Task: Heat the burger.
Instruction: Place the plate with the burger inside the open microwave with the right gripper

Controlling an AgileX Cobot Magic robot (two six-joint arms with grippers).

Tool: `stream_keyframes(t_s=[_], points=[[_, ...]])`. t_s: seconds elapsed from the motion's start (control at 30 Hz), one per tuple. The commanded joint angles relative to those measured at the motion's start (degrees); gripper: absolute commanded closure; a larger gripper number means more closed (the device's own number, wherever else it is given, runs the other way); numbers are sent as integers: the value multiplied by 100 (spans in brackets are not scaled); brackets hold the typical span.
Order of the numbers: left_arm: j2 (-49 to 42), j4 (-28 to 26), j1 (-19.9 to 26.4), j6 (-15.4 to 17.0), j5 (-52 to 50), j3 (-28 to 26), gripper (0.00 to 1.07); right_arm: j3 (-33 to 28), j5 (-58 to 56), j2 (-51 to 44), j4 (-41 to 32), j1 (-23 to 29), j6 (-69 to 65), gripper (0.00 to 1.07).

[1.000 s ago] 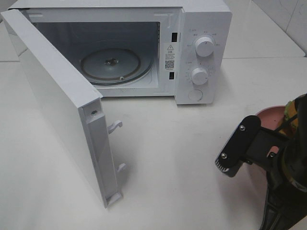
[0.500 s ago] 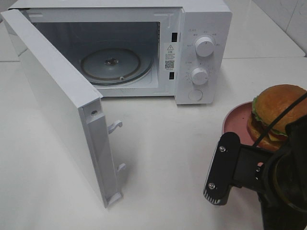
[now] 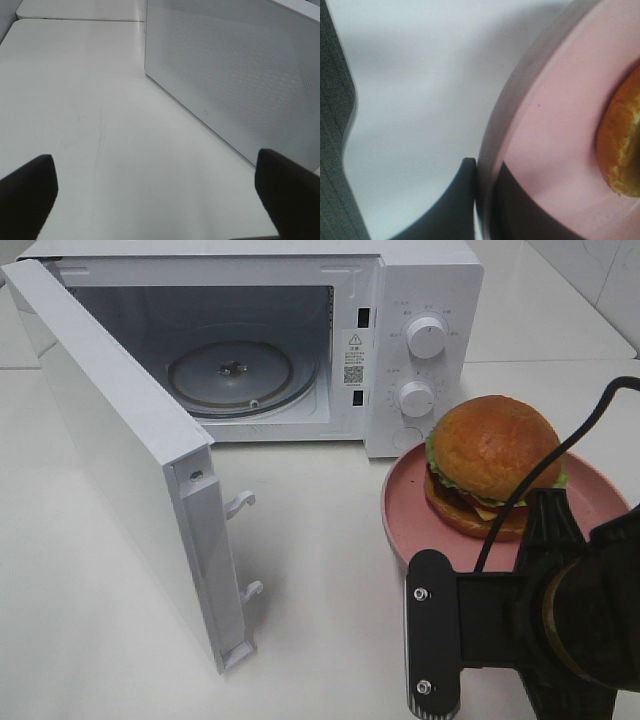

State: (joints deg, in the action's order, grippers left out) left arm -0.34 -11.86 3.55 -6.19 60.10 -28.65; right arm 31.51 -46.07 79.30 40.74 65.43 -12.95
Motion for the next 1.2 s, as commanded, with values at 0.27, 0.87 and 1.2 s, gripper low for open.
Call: stream_keyframes(t_s=[0.27, 0.87, 1.2], points=[[-138, -17, 29, 23, -80, 11, 4, 0, 561, -57, 579, 23, 1226, 107], [-138, -17, 29, 23, -80, 11, 4, 0, 1518, -57, 510, -367, 2561, 107], [-138, -17, 29, 23, -80, 11, 4, 11, 2618, -57, 166, -1318, 4309, 107]])
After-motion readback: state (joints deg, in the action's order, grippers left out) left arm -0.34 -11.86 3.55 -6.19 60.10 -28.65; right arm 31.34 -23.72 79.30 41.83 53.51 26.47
